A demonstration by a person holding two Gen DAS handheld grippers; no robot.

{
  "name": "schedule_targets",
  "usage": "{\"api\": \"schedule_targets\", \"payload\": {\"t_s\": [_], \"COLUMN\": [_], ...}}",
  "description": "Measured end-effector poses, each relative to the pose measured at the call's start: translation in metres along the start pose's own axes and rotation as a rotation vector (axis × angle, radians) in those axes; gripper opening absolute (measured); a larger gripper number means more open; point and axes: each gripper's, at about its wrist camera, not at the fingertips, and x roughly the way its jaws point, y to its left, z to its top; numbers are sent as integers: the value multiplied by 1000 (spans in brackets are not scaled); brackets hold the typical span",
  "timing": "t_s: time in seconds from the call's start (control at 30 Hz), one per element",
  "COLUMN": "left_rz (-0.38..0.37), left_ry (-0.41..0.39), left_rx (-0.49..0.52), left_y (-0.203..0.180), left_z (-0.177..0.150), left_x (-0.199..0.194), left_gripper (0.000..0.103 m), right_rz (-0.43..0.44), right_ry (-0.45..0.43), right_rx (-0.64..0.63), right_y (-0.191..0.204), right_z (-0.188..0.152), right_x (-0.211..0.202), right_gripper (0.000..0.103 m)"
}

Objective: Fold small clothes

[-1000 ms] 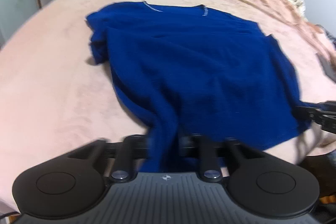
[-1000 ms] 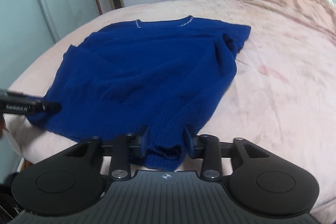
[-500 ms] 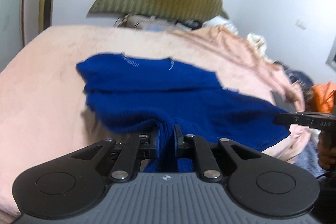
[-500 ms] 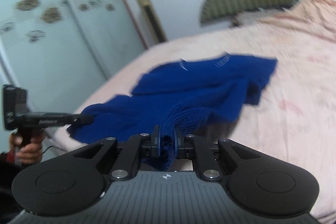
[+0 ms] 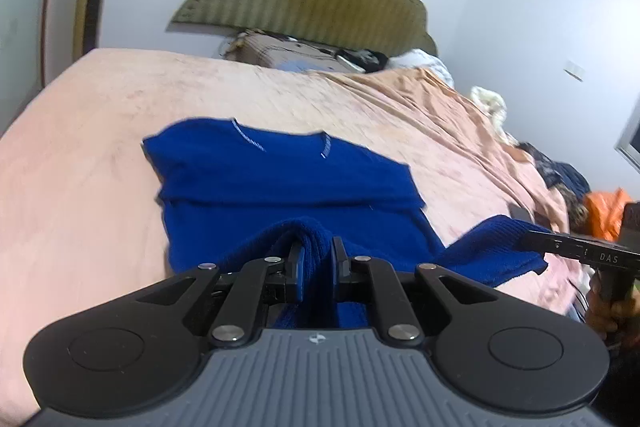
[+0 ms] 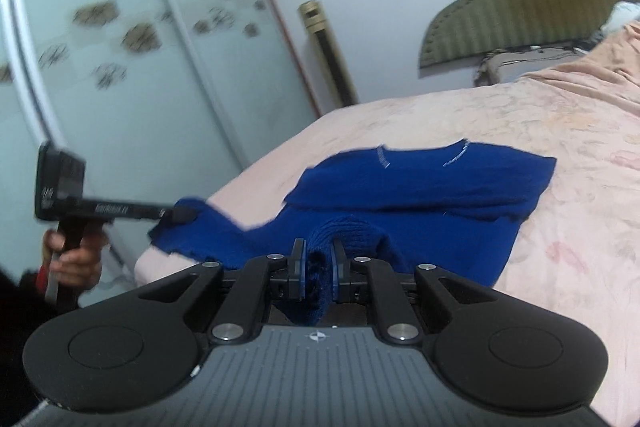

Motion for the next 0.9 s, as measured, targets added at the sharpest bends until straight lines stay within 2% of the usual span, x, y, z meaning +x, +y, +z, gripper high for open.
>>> {"api": "schedule_targets", "payload": {"t_s": [0.2, 0.27, 0.4, 0.5, 0.6, 0.8, 0.83, 0.9], "left_rz": [68, 85, 120, 135, 186, 249, 260, 253], "left_ry": [-54, -76, -86, -80, -73, -8, 4, 21], "left_rx": [39, 83, 129, 125, 134, 108, 103, 91], "left_y": [-4, -10, -12, -7, -1, 18, 21, 25], "left_z": [36, 46, 65, 76, 84, 100, 100, 99], "left_x": [31, 40, 65, 84, 107, 156, 161, 166], "left_gripper": [12, 12, 12, 12, 12, 12, 12, 12], "right_rz": [-62, -105, -138, -160, -198, -251, -277, -326], "right_ry": [-57, -59, -53, -46, -37, 1, 8, 18], "right_rx": [65, 50, 47, 66, 82, 100, 100, 102], "right_y": [-28, -32, -46, -63, -79, -112, -116, -123], "right_z": [21, 28, 44, 57, 69, 89, 90, 90], "right_x": [38, 50, 71, 87, 106, 147, 155, 161], "right_gripper": [15, 15, 15, 15, 14, 7, 8, 20]}}
